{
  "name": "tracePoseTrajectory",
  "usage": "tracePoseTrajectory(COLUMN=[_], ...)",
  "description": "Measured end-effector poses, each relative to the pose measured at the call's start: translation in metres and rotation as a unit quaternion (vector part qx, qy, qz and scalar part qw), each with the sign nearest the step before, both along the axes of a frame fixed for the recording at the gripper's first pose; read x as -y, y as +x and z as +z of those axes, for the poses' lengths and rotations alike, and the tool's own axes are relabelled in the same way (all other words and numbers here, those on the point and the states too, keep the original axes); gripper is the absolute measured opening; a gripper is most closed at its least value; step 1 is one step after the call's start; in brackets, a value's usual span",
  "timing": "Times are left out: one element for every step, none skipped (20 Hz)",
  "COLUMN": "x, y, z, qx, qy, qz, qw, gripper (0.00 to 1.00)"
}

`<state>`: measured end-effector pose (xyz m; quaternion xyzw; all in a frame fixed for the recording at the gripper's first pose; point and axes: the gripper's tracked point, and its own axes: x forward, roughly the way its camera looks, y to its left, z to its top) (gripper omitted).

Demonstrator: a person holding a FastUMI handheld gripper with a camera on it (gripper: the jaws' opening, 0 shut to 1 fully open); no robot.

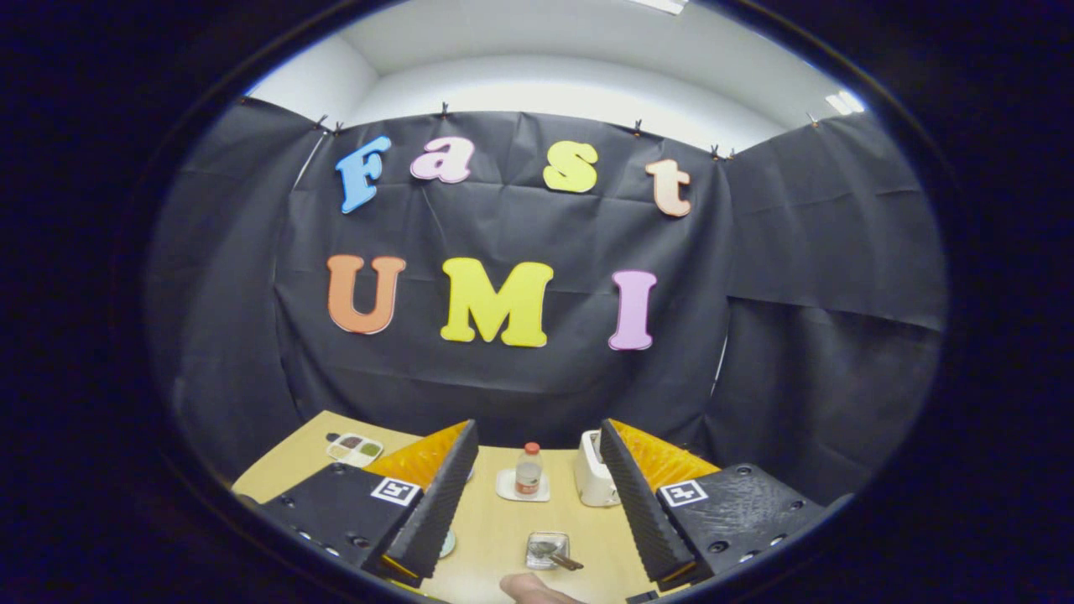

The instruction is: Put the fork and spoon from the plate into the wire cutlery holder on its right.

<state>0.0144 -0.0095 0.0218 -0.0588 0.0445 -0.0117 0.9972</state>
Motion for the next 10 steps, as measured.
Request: tracePoseTrajectory(x=[0.002, 0.005, 0.004, 0.003, 0.002, 0.002, 0.005, 0.008, 0.011, 0.014], y=[-0.004, -0.009, -0.013, -0.016, -0.018, -0.02, -0.02, -0.019, -0.019, -0.02], z=[0.006, 0.011, 0.014, 0.016, 0.015, 0.016, 0.016, 0.016, 0.015, 0.016], qx=[0.009, 0.017, 0.024, 0.028, 0.029, 0.026, 0.026, 0.025, 0.027, 0.03], qy=[-0.001, -0.001, 0.0, 0.001, 0.006, 0.012, 0.02, 0.025, 0.026, 0.024], qz=[0.002, 0.002, 0.002, 0.006, 0.01, 0.013, 0.015, 0.015, 0.015, 0.016], qw=[1.0, 1.0, 1.0, 1.0, 1.0, 1.0, 0.999, 0.999, 0.999, 0.999], gripper=[0.9, 0.91, 0.93, 0.93, 0.93, 0.93, 0.94, 0.94, 0.94, 0.94])
